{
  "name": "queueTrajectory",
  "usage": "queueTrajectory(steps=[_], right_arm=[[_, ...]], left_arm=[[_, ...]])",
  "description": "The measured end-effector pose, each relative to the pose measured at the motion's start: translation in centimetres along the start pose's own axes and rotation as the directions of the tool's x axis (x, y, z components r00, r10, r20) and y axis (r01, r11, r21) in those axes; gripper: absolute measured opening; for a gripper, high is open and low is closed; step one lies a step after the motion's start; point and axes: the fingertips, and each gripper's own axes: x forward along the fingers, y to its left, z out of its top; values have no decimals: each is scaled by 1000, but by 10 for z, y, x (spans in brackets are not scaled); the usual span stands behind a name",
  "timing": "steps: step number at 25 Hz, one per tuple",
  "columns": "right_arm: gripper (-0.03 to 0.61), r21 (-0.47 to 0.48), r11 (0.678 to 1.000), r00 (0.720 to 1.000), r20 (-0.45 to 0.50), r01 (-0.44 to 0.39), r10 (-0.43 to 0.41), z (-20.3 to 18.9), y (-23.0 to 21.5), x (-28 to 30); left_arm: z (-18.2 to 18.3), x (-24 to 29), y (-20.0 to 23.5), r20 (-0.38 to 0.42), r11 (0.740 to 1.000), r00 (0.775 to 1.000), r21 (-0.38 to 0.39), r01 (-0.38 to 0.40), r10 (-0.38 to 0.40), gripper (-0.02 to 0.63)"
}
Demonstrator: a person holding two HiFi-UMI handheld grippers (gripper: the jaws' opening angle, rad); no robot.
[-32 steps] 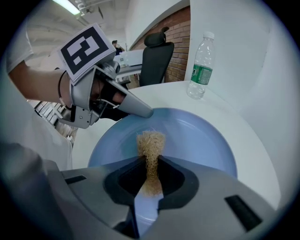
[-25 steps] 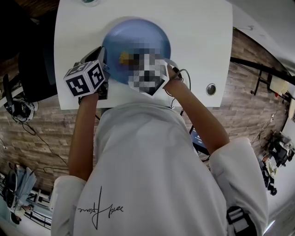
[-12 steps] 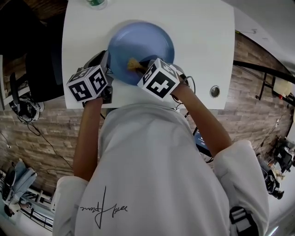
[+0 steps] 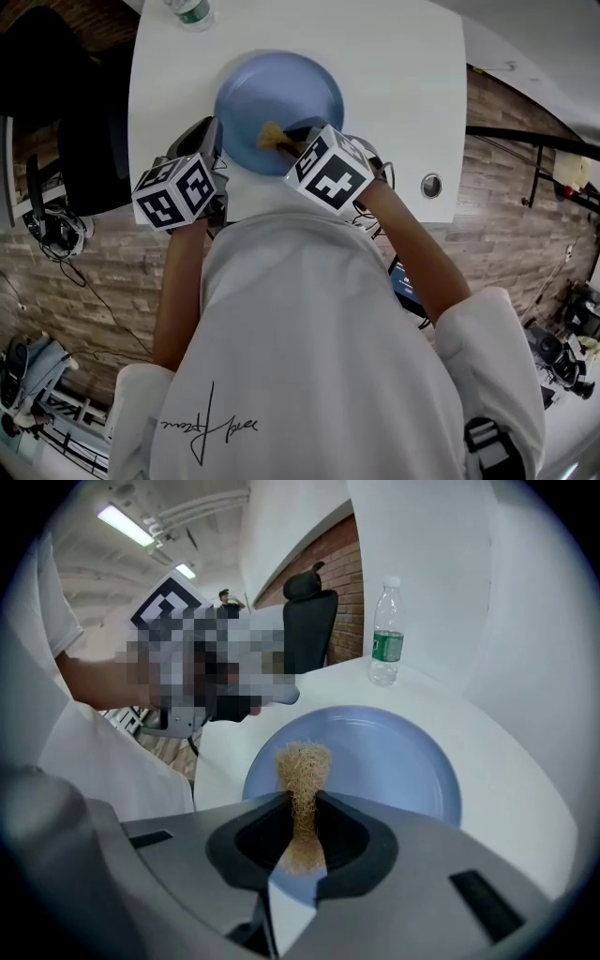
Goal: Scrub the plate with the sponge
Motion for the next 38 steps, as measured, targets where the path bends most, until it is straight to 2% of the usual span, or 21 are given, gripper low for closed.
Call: queueTrajectory(steps=[8, 12, 19, 23, 25, 31, 35, 38], right_arm=[[48, 36, 999, 996, 88, 18, -21, -2, 0, -43], [48, 51, 998, 982, 182, 36, -45, 7, 2, -68], [48, 139, 989, 935, 342, 47, -93, 16, -3, -114], [48, 175, 982, 888, 438, 65, -137, 20, -8, -143], [48, 182, 981, 862, 483, 72, -153, 21, -6, -156], [48, 195, 979, 813, 559, 62, -163, 25, 0, -186], [48, 208, 976, 793, 584, 60, -173, 22, 3, -200], [48, 212, 975, 790, 587, 61, -177, 19, 5, -202]], left_arm=[[9, -18, -35, 58, 998, 997, 17, 59, -59, 44], [12, -29, -52, 90, 994, 990, -4, 110, -109, 44], [28, -54, -83, 156, 984, 972, 52, 169, -175, 37], [39, -69, -101, 201, 975, 964, 173, 140, -174, 17], [41, -77, -111, 216, 968, 959, 209, 139, -184, 14], [47, -93, -131, 260, 963, 938, 198, 181, -230, -11], [53, -104, -140, 295, 961, 926, 215, 176, -235, -11], [57, -110, -147, 315, 954, 913, 234, 188, -257, -12]])
